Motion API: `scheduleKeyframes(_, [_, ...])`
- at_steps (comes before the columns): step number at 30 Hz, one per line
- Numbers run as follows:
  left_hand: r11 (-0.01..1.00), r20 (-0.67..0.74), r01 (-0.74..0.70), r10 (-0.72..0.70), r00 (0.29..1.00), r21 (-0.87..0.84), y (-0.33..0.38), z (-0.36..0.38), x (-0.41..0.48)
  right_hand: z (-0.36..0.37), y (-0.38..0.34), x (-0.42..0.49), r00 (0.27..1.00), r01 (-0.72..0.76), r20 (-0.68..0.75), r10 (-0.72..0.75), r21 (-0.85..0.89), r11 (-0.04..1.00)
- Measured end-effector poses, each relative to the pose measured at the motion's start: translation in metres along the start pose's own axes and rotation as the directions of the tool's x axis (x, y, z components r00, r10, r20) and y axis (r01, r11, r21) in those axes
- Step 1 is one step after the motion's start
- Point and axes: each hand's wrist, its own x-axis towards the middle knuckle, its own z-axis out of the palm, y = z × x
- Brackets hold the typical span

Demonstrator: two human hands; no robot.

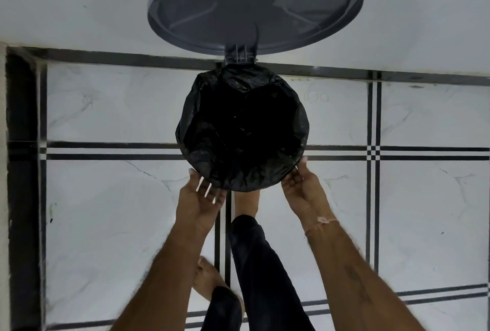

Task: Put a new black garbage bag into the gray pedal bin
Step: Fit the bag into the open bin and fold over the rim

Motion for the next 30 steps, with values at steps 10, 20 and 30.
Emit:
scheduleKeyframes(10, [0.992, 0.071, -0.074, 0.082, 0.994, -0.098, -0.018, 0.002, 0.014, 0.004, 0.011, 0.018, 0.996, -0.077, -0.055, 0.073, -0.059, 0.995])
scheduleKeyframes(20, [0.99, 0.041, -0.059, 0.065, 0.997, -0.13, -0.022, -0.002, 0.01, 0.009, 0.017, -0.01, 0.997, -0.076, -0.011, 0.079, 0.152, 0.985])
scheduleKeyframes(30, [0.984, -0.027, -0.053, 0.049, 0.998, -0.17, -0.021, 0.015, 0.01, 0.005, 0.03, -0.024, 0.984, -0.145, -0.08, 0.161, 0.17, 0.975])
